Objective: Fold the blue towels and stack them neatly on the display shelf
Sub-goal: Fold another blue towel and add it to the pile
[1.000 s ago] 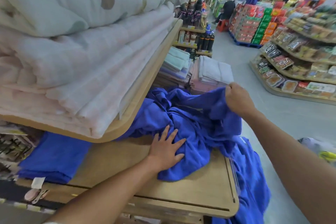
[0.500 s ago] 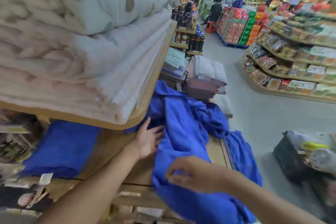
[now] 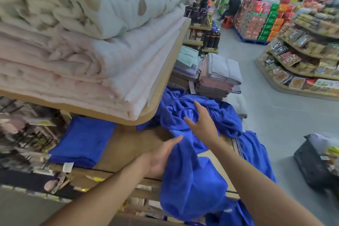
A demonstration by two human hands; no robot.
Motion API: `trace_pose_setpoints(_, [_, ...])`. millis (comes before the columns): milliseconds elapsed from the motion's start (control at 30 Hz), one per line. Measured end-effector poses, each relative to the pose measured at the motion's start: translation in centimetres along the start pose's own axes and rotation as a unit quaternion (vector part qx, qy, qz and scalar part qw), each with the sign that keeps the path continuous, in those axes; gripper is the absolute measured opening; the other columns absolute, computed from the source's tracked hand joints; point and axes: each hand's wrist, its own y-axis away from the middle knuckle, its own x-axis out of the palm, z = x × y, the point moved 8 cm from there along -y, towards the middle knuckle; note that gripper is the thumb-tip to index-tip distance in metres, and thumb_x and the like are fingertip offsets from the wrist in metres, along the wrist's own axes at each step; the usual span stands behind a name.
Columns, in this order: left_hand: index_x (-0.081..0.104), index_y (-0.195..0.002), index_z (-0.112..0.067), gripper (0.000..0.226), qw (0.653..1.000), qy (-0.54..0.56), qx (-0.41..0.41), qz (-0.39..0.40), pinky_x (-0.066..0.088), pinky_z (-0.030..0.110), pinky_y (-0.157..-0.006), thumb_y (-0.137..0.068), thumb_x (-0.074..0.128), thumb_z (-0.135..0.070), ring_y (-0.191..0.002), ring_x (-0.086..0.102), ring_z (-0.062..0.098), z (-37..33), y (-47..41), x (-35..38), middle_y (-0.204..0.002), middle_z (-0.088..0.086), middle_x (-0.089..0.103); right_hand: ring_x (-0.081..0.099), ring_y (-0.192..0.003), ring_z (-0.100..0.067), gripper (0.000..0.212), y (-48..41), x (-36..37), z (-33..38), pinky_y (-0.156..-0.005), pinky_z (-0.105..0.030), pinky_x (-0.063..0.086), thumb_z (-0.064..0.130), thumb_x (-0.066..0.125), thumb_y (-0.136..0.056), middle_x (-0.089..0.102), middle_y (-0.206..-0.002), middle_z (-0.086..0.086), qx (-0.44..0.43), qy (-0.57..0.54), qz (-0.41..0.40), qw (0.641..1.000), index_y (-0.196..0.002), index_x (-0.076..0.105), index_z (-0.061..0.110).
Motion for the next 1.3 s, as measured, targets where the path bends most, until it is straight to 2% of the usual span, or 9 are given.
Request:
trace_pose_setpoints(133, [0.068,-0.111,-0.011,0.028,0.997,0.065,0.037,-0.011,0.046,0.029,-0.097,-0.099,0.059,-0.034,-0.097,0.064,0.018,0.6,-0.4,1.7,-0.101,0.007,0.069,0.061,-0.122,-0.025,0.077,-1.1,5.0,0.7,-0.083,-0.040,0.050,0.066,0.065,-0.077,0.059,-0.135,0.005,-0.015,0.240,0.140,0.961,-0.145,0.039,0.040])
trace_pose_setpoints(300, [0.067,-0.104,-0.015,0.013,0.986,-0.009,0.033,-0.163,0.050,0.023,-0.066,-0.103,0.054,-0.018,-0.072,0.063,0.013,3.2,0.4,-0.6,-0.084,0.002,0.069,0.064,-0.103,-0.029,0.016,1.1,5.9,-0.7,-0.076,-0.039,0.051,0.040,0.059,-0.093,0.066,-0.106,-0.003,-0.048,0.259,0.111,0.958,-0.099,0.069,0.028])
trace_pose_setpoints(433, [0.069,-0.088,-0.022,0.019,0.984,0.032,0.013,-0.174,0.048,0.025,-0.060,-0.096,0.063,-0.038,-0.066,0.060,0.015,3.5,3.1,-1.2,-0.077,0.001,0.063,0.057,-0.079,-0.016,0.019,1.9,3.4,1.2,-0.071,-0.034,0.045,0.022,0.052,-0.102,0.061,-0.082,0.008,0.008,-0.093,0.131,0.987,-0.084,0.060,0.023])
trace_pose_setpoints(567, [0.071,-0.083,-0.029,0.009,0.977,0.021,0.024,-0.209,0.050,0.026,-0.061,-0.082,0.072,-0.038,-0.068,0.062,0.014,2.1,3.7,-1.7,-0.064,0.000,0.055,0.051,-0.063,-0.014,0.030,3.9,-0.4,3.9,-0.054,-0.028,0.043,0.020,0.055,-0.095,0.054,-0.065,0.005,0.123,-0.447,0.169,0.870,-0.067,0.058,0.027])
trace_pose_setpoints(700, [0.067,-0.110,-0.026,0.018,0.977,-0.018,0.086,-0.192,0.059,0.027,-0.078,-0.101,0.054,-0.035,-0.086,0.074,0.005,-1.9,2.5,0.1,-0.074,-0.007,0.075,0.056,-0.077,-0.026,0.022,5.7,-3.2,5.7,-0.069,-0.039,0.042,0.004,0.054,-0.084,0.059,-0.088,-0.017,0.112,-0.469,0.238,0.843,-0.101,0.067,0.005])
trace_pose_setpoints(833, [0.067,-0.090,-0.019,0.028,0.949,-0.099,0.185,-0.235,0.057,0.021,-0.067,-0.103,0.048,-0.003,-0.074,0.071,0.006,-7.4,4.4,1.5,-0.083,-0.005,0.074,0.065,-0.095,-0.032,0.034,7.8,-4.9,5.3,-0.073,-0.033,0.051,0.022,0.075,-0.083,0.068,-0.108,-0.016,0.089,-0.462,0.296,0.831,-0.113,0.070,0.007])
trace_pose_setpoints(933, [0.075,-0.091,-0.023,0.022,0.918,-0.186,0.257,-0.239,0.055,0.018,-0.075,-0.101,0.059,-0.012,-0.085,0.068,0.002,-9.9,5.5,2.0,-0.086,-0.011,0.075,0.072,-0.101,-0.033,0.024,7.4,-7.8,2.7,-0.084,-0.039,0.058,0.025,0.071,-0.093,0.076,-0.112,-0.017,0.057,-0.399,0.204,0.892,-0.109,0.077,0.009])
trace_pose_setpoints(1100, [0.065,-0.127,-0.014,0.036,0.854,-0.291,0.299,-0.310,0.048,0.041,-0.107,-0.092,0.073,-0.015,-0.114,0.065,0.012,-12.6,9.4,-1.7,-0.122,-0.001,0.071,0.045,-0.050,-0.011,0.019,5.5,-16.6,-4.1,-0.047,-0.024,0.038,0.012,0.062,-0.099,0.055,-0.062,-0.002,0.090,-0.305,-0.096,0.943,-0.085,0.075,0.014])
trace_pose_setpoints(1300, [0.064,-0.123,-0.003,0.033,0.736,-0.505,0.246,-0.377,0.037,0.054,-0.113,-0.094,0.071,-0.017,-0.127,0.055,0.037,-16.7,7.8,-5.8,-0.133,0.024,0.060,0.049,-0.036,-0.013,0.018,2.5,-20.0,-4.4,-0.039,-0.023,0.043,0.015,0.063,-0.097,0.047,-0.055,-0.004,0.067,-0.182,-0.126,0.973,-0.082,0.070,0.009])
